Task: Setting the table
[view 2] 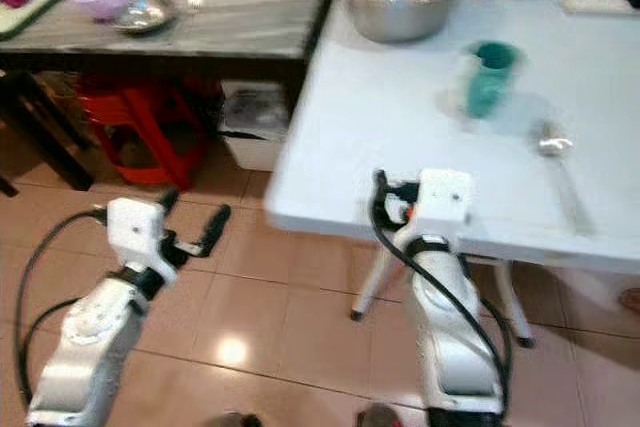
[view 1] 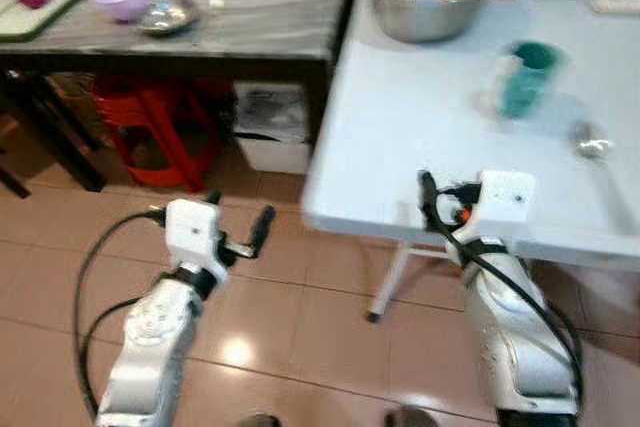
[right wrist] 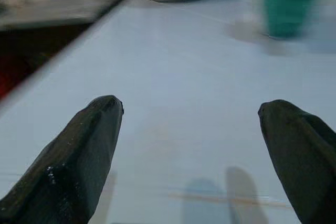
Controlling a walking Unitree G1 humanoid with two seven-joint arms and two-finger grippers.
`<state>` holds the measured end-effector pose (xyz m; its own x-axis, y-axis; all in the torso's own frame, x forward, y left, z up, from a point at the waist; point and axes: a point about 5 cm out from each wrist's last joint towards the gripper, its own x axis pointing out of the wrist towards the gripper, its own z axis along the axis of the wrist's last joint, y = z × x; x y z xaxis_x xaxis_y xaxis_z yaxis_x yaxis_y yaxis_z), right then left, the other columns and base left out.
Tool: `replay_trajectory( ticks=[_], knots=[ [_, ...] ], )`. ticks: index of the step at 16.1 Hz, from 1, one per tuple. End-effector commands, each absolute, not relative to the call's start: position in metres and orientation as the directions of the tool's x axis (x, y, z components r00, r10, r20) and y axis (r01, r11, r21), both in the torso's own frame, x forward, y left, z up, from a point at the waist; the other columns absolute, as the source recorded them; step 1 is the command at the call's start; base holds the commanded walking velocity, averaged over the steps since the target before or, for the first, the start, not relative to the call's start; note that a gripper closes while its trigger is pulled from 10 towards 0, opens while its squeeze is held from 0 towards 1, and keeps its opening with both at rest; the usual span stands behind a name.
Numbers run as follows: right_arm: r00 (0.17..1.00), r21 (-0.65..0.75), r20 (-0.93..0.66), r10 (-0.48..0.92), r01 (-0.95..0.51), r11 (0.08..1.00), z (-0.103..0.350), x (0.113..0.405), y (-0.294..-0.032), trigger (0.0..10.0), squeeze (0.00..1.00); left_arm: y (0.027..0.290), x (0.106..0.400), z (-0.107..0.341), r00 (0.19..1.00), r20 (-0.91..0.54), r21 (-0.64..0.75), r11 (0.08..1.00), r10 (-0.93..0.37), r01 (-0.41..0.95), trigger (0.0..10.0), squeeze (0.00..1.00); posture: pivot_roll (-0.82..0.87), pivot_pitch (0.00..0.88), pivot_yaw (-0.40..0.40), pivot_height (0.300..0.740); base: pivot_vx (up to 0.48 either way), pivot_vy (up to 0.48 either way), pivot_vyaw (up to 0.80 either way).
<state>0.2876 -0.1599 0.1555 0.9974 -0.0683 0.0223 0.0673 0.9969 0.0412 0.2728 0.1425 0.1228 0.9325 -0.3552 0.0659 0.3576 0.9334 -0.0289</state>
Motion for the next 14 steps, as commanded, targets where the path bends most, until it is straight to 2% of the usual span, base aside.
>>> replay_trajectory(
  ticks=[1,6,14],
  knots=[
    [0.998,0.052,0.038,-0.059,0.057,0.997,0.1594,0.2874,-0.1567,10.0,0.00,0.1479,0.2728,0.1233,0.937,0.059,-0.013,0.938,-0.345,0.347,10.0,0.00,-0.16,0.172,0.092,0.740,0.000,-0.480,0.00],
    [0.998,0.051,0.040,-0.057,0.055,0.997,0.1591,0.2879,-0.1559,10.0,0.00,0.1486,0.2730,0.1225,0.936,0.054,-0.012,0.937,-0.348,0.349,10.0,0.00,-0.16,0.167,0.092,0.740,0.000,-0.480,0.00],
    [0.997,0.051,0.044,-0.061,0.058,0.997,0.1590,0.2878,-0.1566,10.0,0.00,0.1481,0.2719,0.1234,0.923,0.063,-0.040,0.923,-0.380,0.383,10.0,0.00,-0.16,0.169,0.096,0.740,0.000,0.000,0.00]
  ],
)
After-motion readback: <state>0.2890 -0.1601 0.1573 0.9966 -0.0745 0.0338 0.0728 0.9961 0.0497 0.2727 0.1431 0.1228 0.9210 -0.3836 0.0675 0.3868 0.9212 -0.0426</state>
